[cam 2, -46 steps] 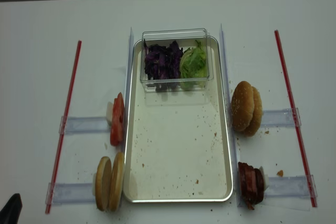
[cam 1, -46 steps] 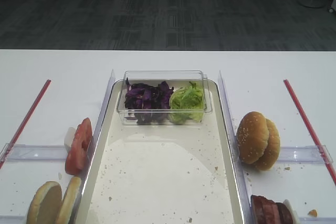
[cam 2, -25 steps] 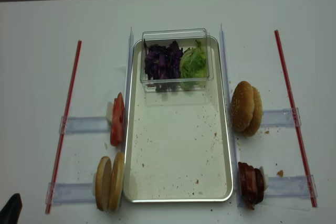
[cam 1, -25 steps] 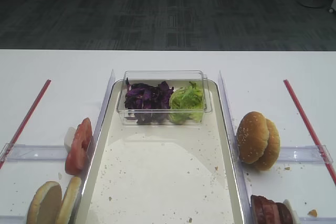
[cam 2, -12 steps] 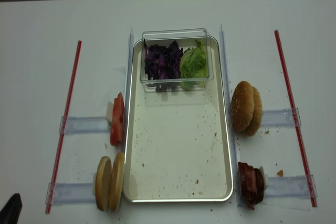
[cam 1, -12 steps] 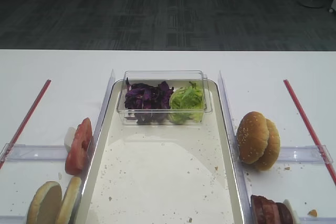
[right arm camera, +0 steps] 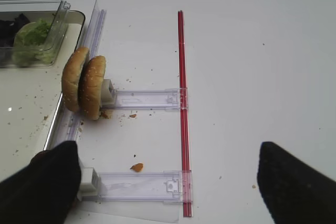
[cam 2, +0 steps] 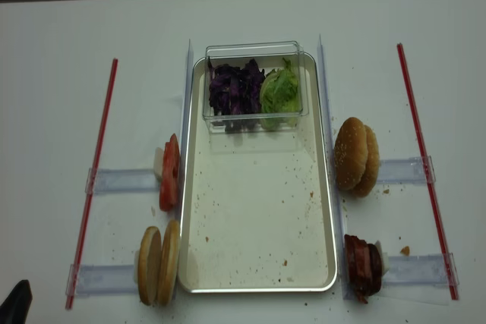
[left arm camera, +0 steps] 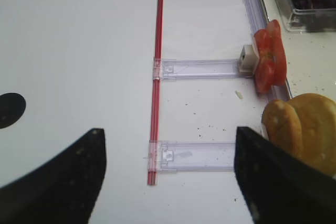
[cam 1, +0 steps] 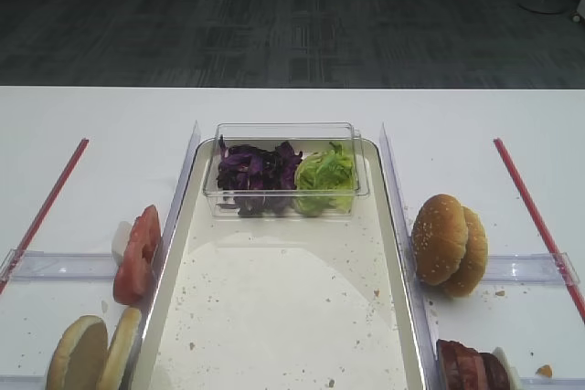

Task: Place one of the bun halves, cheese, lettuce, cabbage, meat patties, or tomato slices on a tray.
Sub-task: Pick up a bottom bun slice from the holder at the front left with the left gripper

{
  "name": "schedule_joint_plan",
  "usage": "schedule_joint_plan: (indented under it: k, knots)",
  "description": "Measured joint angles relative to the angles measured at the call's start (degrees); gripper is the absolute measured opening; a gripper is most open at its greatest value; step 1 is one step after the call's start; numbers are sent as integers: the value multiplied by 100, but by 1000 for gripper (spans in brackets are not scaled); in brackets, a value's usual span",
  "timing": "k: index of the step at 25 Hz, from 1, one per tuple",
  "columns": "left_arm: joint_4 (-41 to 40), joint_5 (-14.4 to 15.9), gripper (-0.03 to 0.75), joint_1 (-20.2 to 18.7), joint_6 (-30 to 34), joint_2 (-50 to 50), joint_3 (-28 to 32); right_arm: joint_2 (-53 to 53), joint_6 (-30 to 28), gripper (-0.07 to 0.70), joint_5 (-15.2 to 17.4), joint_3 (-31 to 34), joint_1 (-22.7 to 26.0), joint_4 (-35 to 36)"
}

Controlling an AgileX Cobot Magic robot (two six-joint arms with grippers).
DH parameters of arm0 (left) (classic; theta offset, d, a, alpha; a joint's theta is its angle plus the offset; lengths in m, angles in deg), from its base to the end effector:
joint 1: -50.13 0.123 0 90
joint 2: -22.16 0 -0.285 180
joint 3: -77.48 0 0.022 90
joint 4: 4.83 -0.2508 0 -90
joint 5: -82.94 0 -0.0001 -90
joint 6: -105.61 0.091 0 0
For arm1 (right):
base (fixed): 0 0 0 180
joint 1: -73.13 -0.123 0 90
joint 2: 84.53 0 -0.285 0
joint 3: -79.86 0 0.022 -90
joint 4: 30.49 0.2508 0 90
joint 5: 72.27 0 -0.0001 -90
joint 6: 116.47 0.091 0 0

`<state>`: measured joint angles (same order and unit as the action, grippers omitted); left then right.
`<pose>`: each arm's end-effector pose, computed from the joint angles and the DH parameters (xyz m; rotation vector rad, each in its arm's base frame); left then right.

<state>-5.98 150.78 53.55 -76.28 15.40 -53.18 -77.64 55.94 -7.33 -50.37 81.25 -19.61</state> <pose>-0.0118 0.0010 0.2638 -0.1027 2.1608 0.0398 -0.0066 0.0167 0.2669 -0.0068 2.1071 0.0662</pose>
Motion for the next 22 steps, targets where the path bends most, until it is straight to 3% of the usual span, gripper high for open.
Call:
schedule_joint_plan:
  k: [13, 22]
  knots:
    - [0, 0, 482, 0, 0, -111, 0, 0, 0, 692, 0, 0, 0, 0]
    - [-115, 14, 482, 0, -246, -2530, -10, 0, 0, 692, 0, 0, 0, 0]
